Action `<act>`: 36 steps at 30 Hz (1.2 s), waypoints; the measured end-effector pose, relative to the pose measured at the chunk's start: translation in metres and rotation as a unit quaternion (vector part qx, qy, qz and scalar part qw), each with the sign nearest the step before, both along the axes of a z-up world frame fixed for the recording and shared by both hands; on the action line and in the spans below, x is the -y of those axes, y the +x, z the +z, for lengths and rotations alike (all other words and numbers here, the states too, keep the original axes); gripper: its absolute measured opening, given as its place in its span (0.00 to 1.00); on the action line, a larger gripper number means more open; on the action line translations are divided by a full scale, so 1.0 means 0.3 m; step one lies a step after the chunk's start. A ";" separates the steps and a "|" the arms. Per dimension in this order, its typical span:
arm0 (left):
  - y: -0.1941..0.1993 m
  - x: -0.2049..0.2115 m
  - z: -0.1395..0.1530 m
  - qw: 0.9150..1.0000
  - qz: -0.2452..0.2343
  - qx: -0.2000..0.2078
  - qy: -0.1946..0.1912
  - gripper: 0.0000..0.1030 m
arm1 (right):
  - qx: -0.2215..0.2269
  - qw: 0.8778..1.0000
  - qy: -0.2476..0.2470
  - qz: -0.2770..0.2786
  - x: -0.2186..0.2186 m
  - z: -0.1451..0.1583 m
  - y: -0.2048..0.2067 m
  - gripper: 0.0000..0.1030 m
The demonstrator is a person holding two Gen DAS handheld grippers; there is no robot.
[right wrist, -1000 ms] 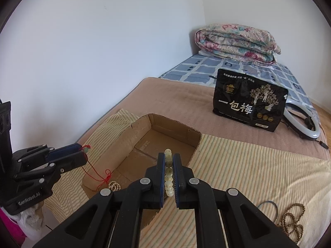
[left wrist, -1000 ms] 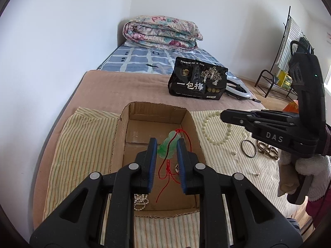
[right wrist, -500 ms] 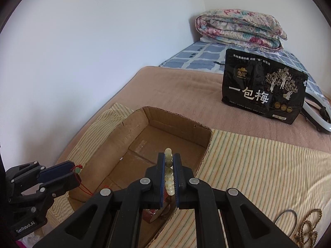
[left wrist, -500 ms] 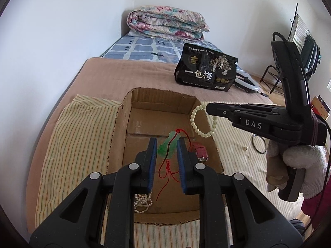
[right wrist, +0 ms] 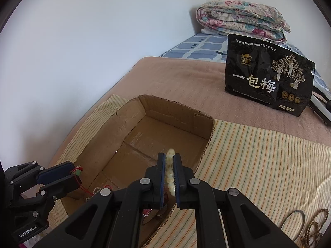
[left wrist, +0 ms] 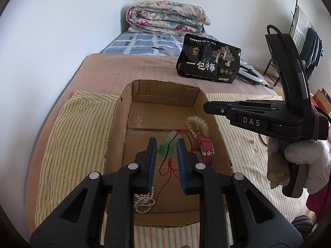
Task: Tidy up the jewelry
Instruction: 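Open left tool over the box releasing the pendant while right tool releases the bracelet, then withdraw both tools from the box toward the prayer beads and pearl earring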
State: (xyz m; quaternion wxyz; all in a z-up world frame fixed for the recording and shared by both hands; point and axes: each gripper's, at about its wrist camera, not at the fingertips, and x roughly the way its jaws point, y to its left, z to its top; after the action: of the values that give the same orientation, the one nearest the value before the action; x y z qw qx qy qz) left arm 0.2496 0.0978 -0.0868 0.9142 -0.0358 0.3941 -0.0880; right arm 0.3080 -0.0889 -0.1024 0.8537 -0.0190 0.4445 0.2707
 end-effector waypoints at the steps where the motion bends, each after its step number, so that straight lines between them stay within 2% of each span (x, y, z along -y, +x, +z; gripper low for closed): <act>1: 0.001 0.001 -0.001 1.000 0.000 0.001 0.002 0.18 | 0.001 1.000 -0.001 0.002 -0.003 0.002 -0.002 0.10; 2: 0.001 0.003 -0.003 1.000 0.000 0.000 0.005 0.18 | 0.004 1.000 -0.001 0.004 -0.005 0.006 -0.005 0.14; 3: 0.002 0.004 -0.005 1.000 0.001 0.000 0.007 0.19 | 0.007 1.000 -0.001 0.005 -0.008 0.012 -0.008 0.25; 4: 0.002 0.005 -0.007 1.000 0.001 -0.001 0.009 0.28 | 0.010 1.000 -0.002 0.006 -0.010 0.017 -0.011 0.33; 5: 0.000 0.004 -0.007 1.000 0.001 0.000 0.008 0.44 | 0.015 1.000 -0.003 0.005 -0.012 0.022 -0.014 0.36; 6: -0.004 0.003 -0.007 1.000 0.002 0.002 0.006 0.51 | 0.019 1.000 -0.007 0.005 -0.014 0.028 -0.017 0.47; 7: -0.007 0.002 -0.005 1.000 0.006 0.005 0.005 0.58 | 0.021 1.000 -0.012 0.003 -0.015 0.030 -0.019 0.65; 9: -0.010 0.000 -0.002 1.000 0.011 0.007 0.005 0.59 | 0.032 0.999 -0.019 -0.005 -0.015 0.040 -0.025 0.83; 12: -0.012 0.003 0.002 1.000 0.012 0.006 0.008 0.59 | 0.042 0.999 -0.016 -0.012 -0.005 0.055 -0.032 0.86; 15: -0.018 0.003 0.006 1.000 0.015 0.006 0.005 0.66 | 0.040 0.999 -0.017 -0.017 0.002 0.062 -0.033 0.89; 24: -0.044 0.013 0.032 1.000 0.014 0.012 0.007 0.66 | 0.047 0.998 -0.016 -0.023 0.025 0.097 -0.053 0.93; 36: -0.111 0.046 0.132 0.999 0.011 0.035 0.013 0.66 | 0.067 0.997 -0.011 -0.029 0.074 0.176 -0.114 0.95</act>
State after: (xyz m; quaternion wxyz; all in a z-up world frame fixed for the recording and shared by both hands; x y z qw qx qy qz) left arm 0.2163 0.0840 -0.0472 0.9287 -0.0250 0.3626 -0.0740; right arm 0.2737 -0.1109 -0.0497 0.8888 -0.0334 0.3896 0.2392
